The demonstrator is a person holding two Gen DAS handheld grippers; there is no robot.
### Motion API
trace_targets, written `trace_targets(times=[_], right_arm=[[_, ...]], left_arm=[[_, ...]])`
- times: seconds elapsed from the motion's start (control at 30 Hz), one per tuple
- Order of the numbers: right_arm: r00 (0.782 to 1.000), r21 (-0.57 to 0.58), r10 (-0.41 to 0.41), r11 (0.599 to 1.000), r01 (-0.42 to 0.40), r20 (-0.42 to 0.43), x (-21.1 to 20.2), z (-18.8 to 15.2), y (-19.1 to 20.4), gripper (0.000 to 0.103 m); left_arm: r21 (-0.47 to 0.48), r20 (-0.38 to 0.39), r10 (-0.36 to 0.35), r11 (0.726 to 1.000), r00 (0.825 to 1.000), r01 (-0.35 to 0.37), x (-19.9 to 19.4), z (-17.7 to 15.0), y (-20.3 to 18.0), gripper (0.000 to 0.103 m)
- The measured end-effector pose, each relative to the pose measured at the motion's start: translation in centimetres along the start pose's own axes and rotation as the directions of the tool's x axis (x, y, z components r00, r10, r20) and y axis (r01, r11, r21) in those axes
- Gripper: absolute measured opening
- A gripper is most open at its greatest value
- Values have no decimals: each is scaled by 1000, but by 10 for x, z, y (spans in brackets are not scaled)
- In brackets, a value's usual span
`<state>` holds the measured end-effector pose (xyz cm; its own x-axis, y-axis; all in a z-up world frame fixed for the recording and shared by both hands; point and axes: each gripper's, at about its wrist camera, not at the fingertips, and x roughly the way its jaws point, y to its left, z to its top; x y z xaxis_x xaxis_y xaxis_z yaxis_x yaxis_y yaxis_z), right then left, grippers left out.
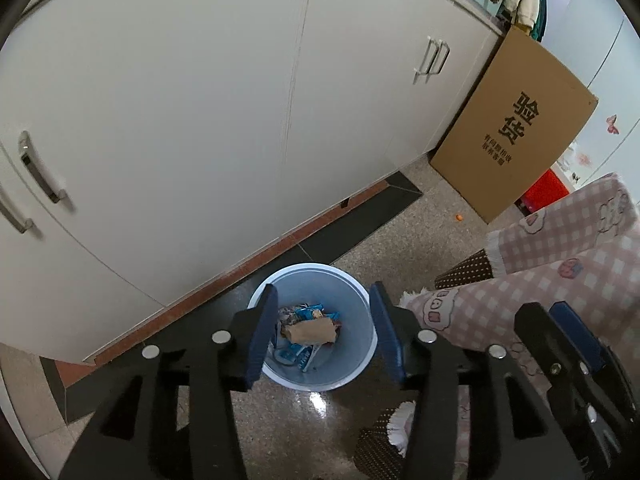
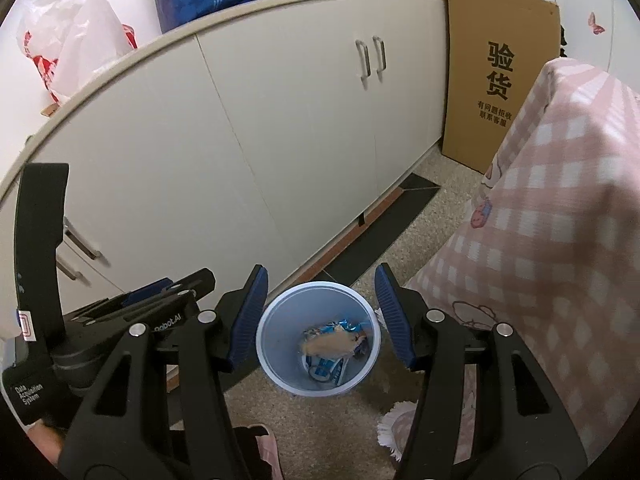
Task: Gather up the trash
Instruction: 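Move both open tools back over the table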
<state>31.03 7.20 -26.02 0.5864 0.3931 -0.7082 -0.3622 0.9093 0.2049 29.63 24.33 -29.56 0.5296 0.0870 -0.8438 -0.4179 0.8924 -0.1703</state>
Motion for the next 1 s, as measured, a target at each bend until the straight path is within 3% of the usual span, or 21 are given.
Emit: trace_targets(times=[0.23,0.37,0.47,0.57,0.8,1.0], right_arm=[[997,-15,29,1000,-28,77,-51,12,8,55],[988,-12,43,999,-42,146,-95,17,7,57],[981,10,38,999,-41,189,-125,19,-4,58],[975,36,14,999,-22,224,-152,19,-23,61],[958,138,-102,988,67,269,-202,13,-94,62],[936,259,-226,953,156,269,-235,5,-177,65]], left_arm=[[11,100,-22,1000,995,21,-68,-4,-9,50],[31,164,-53,998,985,48,-110,-6,-23,57],[56,211,-80,996,974,70,-138,-9,-39,65],[97,235,-115,991,965,95,-159,-14,-66,67],[219,185,-243,955,952,202,-174,-26,-149,68],[336,119,-328,902,937,272,-170,-43,-238,72]])
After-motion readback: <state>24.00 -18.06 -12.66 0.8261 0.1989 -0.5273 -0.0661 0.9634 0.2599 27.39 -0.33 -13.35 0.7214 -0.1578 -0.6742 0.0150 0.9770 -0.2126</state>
